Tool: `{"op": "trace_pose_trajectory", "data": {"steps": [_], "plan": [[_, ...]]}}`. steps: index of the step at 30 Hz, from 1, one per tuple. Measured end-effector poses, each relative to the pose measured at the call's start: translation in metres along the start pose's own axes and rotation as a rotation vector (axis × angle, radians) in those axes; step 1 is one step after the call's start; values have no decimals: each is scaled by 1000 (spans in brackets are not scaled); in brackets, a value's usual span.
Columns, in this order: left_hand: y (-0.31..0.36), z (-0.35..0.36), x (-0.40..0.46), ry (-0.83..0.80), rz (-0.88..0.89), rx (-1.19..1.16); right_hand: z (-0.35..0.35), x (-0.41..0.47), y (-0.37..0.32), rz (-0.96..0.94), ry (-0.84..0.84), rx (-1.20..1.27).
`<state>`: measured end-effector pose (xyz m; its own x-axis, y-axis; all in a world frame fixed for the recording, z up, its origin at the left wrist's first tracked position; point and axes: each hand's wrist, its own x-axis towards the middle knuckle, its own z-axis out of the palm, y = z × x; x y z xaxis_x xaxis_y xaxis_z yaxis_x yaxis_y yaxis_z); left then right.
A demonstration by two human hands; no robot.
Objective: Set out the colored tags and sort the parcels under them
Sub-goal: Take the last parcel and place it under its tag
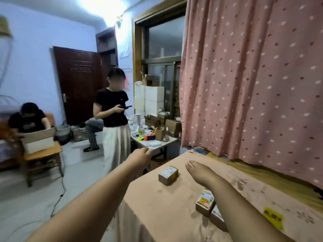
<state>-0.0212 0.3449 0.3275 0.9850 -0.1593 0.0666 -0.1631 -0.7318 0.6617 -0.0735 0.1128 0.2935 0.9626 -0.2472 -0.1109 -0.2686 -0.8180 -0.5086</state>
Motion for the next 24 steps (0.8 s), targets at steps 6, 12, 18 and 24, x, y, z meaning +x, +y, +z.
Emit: {"op": "trace_pose_trajectory", "data": {"steps": [6,12,18,24], "plan": [[-38,-29,25,33,-13,106,11,17,-44,-42,-17,-107],[-51,-31,45,18,-46,256,15,49,-53,-35,-55,-102],[-58,-19,87,6,-60,331,18,93,-50,-30,-71,-95],[-52,-10,145,21,-51,325,12,152,-50,-22,-70,-62]]}}
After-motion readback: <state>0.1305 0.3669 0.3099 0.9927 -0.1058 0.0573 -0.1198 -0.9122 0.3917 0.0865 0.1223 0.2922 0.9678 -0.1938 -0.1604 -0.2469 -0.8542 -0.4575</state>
